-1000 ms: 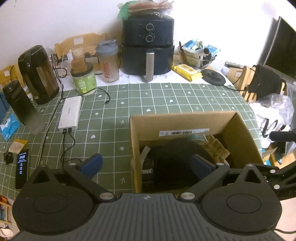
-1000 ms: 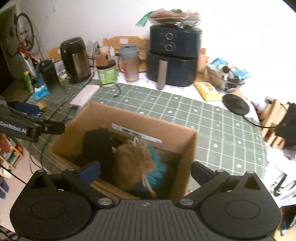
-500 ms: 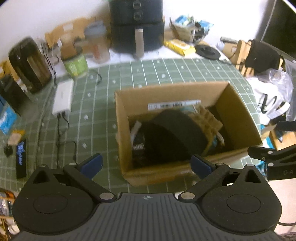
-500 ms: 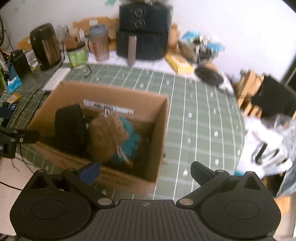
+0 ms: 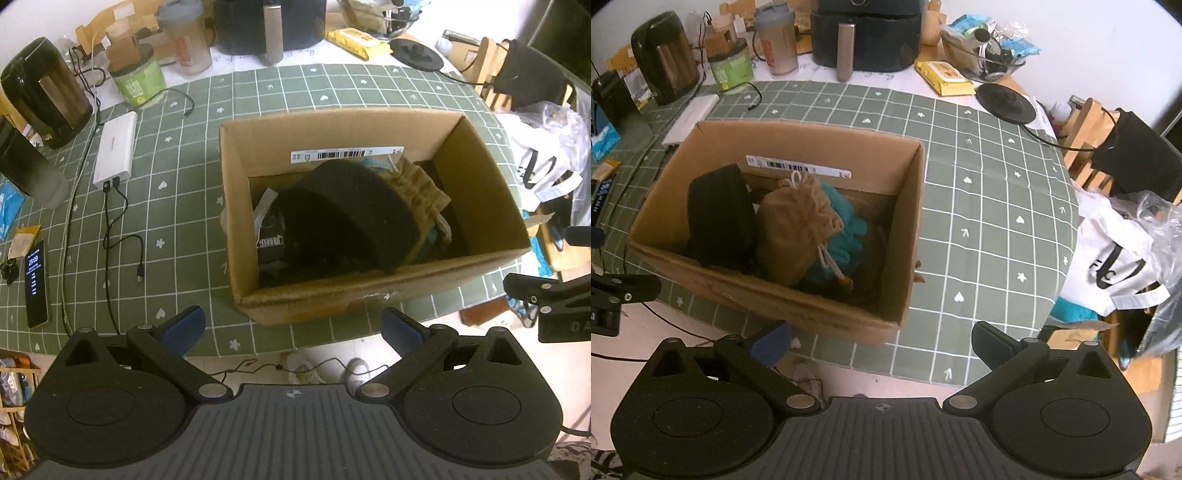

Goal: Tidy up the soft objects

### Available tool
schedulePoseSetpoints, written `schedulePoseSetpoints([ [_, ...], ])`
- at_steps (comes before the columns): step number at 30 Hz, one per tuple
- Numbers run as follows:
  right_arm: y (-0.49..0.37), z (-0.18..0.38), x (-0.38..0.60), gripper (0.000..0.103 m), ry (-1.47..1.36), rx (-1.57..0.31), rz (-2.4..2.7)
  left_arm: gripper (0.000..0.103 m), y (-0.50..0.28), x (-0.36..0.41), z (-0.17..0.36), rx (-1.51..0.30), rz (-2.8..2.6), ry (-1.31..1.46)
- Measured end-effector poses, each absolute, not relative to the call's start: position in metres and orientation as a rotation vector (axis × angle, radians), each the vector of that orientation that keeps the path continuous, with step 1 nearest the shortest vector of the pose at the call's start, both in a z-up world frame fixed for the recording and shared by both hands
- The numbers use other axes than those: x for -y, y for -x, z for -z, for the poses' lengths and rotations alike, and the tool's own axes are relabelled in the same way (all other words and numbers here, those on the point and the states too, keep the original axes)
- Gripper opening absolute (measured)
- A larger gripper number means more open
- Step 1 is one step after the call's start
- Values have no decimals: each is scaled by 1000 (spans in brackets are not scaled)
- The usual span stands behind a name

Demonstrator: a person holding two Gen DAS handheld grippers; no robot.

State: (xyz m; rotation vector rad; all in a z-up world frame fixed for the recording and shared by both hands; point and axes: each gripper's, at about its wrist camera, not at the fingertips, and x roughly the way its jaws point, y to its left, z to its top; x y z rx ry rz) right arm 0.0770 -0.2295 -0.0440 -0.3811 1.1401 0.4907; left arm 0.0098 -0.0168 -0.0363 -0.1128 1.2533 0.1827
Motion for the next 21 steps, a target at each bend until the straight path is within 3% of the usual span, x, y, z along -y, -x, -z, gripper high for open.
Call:
schedulePoseSetpoints([
  [21,-74,48,231,103,393,-1183,-491,103,-10,20,37,-1276,-170,123],
])
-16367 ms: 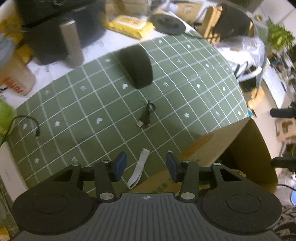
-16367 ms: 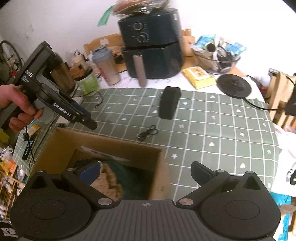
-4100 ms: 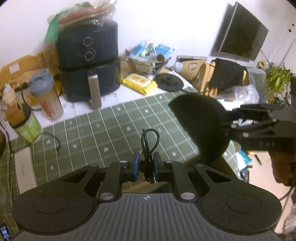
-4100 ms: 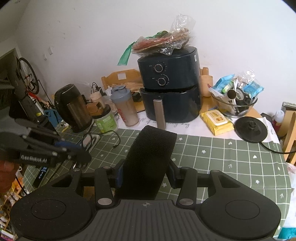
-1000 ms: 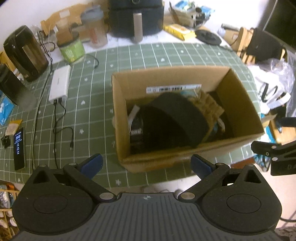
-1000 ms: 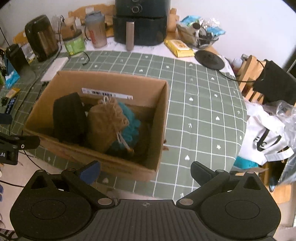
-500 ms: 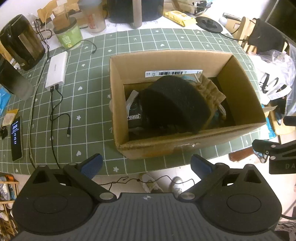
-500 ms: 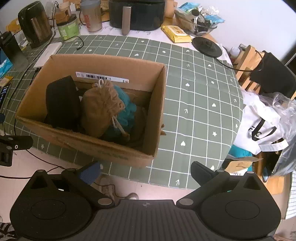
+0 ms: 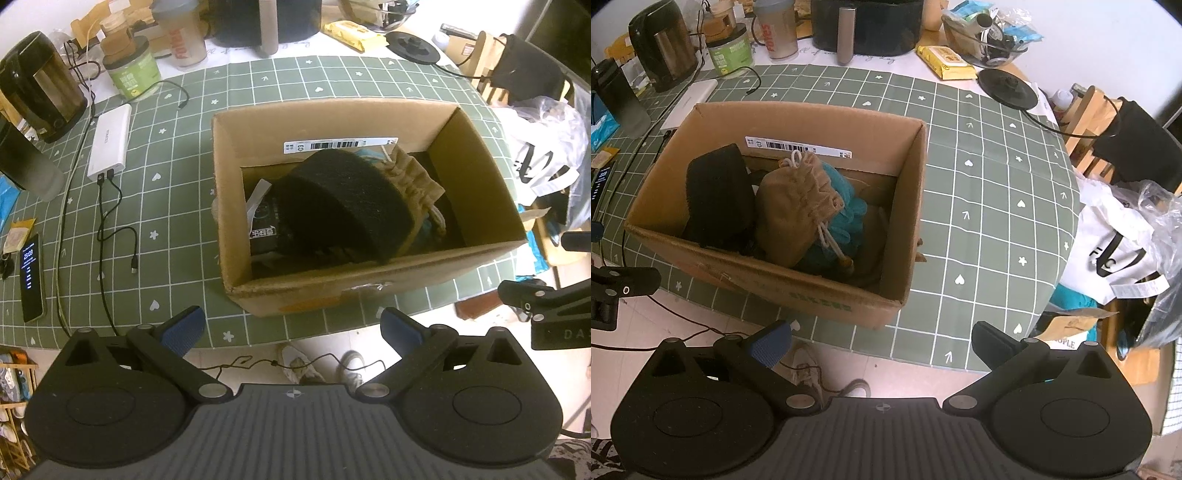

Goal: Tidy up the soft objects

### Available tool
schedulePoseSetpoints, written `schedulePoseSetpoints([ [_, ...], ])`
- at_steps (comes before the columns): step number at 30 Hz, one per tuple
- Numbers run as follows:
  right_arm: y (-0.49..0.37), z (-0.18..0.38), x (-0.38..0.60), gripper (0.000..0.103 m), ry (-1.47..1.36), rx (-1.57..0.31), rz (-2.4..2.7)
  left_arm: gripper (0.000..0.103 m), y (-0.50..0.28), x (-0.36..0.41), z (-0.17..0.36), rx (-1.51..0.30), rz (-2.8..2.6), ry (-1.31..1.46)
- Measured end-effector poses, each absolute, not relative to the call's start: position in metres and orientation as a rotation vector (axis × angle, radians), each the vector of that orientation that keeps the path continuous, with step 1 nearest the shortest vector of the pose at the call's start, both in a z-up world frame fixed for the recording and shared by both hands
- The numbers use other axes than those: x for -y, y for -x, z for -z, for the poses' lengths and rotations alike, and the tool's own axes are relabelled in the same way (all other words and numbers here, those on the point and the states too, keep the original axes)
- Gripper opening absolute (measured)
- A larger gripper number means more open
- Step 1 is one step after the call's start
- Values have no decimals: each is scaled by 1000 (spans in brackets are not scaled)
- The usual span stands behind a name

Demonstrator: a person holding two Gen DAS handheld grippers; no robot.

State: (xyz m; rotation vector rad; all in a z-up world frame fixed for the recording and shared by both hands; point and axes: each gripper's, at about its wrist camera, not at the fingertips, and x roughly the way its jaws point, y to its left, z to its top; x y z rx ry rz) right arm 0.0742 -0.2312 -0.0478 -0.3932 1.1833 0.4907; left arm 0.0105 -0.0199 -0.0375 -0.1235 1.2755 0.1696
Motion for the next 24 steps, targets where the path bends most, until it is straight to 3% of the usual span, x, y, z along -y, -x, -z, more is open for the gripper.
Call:
schedulePoseSetpoints([
  [24,-74,47,231,103,386,-1186,-491,103,-9,19,37,-1274,-172,126],
])
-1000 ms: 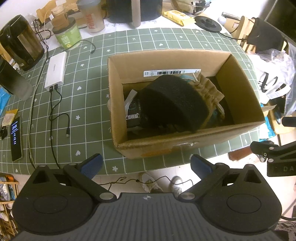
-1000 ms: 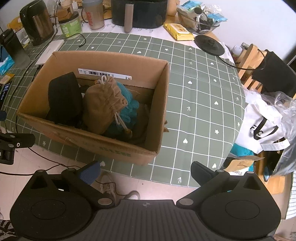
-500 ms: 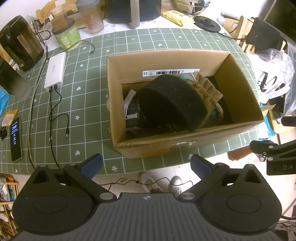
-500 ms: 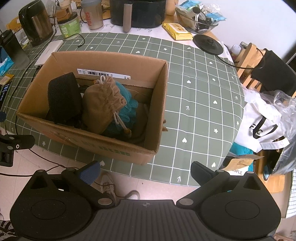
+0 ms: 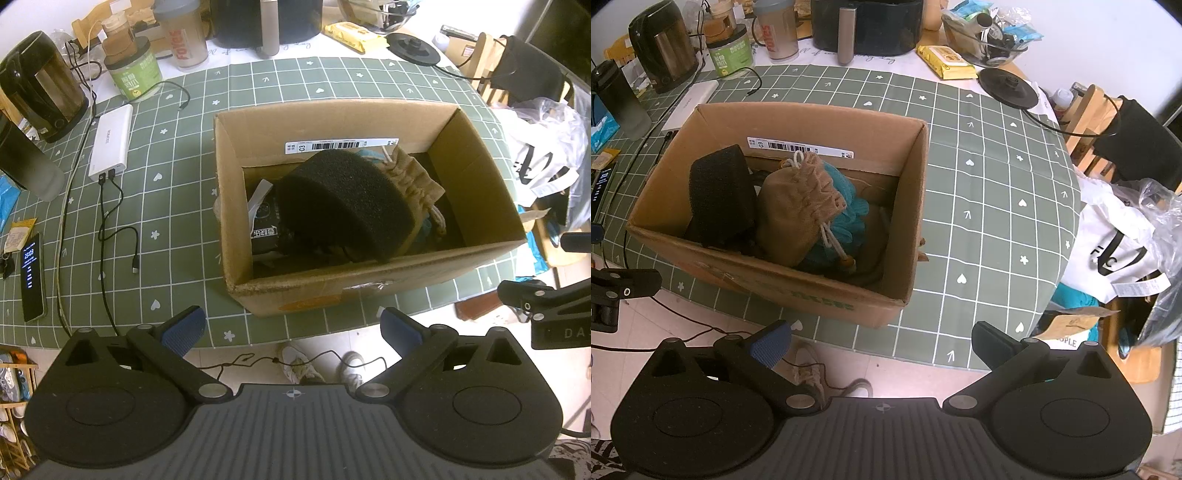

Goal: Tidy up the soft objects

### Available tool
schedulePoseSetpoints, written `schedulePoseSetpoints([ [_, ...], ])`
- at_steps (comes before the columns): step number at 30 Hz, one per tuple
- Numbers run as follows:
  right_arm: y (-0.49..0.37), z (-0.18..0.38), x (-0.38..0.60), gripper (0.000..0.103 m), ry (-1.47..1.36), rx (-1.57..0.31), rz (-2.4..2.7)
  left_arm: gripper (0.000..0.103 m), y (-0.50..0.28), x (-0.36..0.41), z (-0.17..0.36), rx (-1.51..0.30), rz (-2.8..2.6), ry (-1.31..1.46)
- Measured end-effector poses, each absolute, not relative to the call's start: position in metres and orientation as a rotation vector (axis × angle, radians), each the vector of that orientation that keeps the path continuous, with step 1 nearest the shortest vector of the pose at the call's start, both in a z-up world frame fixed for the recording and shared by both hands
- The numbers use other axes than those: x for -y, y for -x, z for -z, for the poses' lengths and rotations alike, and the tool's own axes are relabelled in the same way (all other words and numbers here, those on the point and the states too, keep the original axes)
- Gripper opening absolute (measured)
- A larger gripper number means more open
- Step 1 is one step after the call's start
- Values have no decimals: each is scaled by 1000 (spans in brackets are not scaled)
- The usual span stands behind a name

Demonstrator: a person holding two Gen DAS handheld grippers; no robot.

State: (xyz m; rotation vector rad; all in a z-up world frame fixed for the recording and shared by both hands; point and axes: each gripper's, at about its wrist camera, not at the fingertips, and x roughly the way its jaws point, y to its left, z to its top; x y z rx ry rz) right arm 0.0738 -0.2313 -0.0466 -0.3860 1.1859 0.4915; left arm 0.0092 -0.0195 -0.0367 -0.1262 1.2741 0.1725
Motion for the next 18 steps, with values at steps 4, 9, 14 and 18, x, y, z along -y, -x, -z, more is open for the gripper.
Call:
schedulePoseSetpoints([
  [4,-74,46,231,103,386,-1187,-492,103,-9,19,36,-1274,-171,127],
  [9,-74,46,231,103,387,-1186,-493,103,-10,20,35,-1274,-172,129],
  [14,-74,46,232,103,385,-1188,-492,103,-10,19,36,-1274,-170,129],
  [18,-75,46,232,103,386,-1187,-493,103,-11,20,35,-1275,-170,129],
])
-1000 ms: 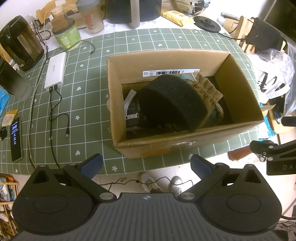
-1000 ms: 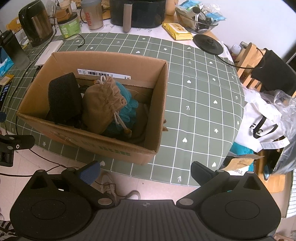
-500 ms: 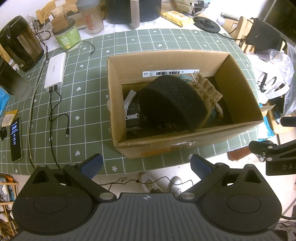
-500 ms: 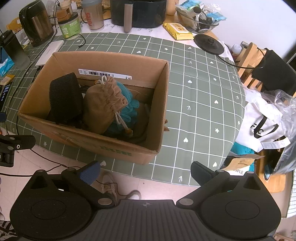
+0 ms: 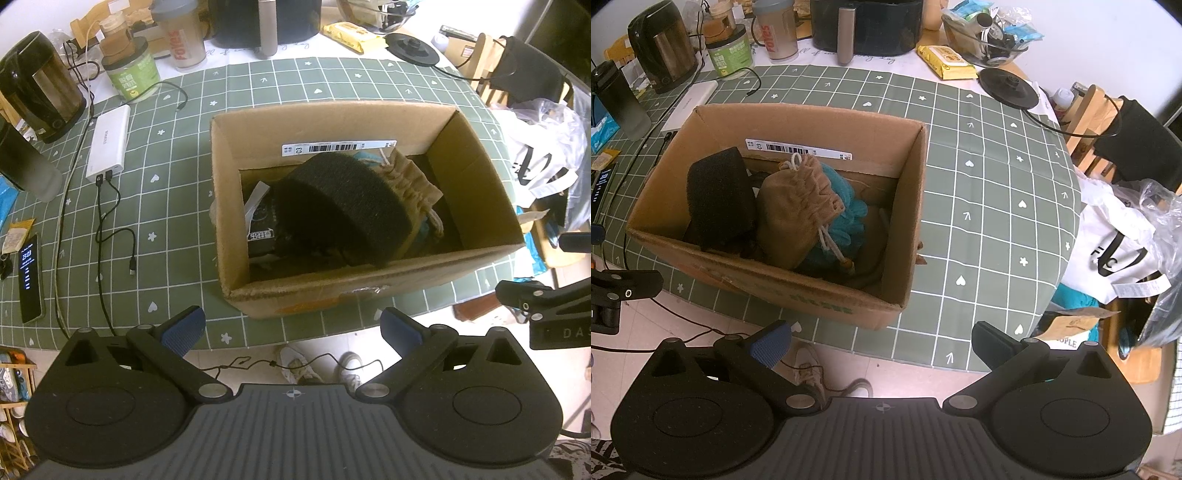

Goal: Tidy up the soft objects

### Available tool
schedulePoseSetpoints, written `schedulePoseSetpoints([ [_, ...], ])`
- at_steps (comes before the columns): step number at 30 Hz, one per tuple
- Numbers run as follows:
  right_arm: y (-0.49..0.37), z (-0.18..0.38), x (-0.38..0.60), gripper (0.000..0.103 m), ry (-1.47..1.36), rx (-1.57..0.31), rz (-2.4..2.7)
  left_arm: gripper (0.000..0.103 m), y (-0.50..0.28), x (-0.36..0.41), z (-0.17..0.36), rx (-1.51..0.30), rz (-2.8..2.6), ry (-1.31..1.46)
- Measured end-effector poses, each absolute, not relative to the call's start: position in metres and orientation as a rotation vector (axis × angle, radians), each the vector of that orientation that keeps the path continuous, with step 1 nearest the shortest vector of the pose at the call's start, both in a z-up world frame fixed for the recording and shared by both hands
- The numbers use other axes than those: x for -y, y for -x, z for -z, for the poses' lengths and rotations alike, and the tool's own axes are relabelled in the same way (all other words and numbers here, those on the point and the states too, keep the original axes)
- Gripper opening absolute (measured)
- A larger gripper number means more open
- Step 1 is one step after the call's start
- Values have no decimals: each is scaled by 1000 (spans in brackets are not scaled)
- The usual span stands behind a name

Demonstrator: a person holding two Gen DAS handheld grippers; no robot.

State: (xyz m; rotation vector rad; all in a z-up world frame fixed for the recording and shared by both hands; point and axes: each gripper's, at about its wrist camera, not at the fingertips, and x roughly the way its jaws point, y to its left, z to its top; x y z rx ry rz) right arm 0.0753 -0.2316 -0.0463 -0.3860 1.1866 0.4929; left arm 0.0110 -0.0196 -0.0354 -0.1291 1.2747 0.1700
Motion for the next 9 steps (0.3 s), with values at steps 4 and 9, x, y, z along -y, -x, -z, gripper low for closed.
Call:
schedulePoseSetpoints([
  [4,-76,47,231,103,386,-1188,-494,103,-14,20,37,-1280,-175,130],
  [9,-81,49,230,103,388,-1197,-498,103,-14,17,35,-1264,-183,149],
])
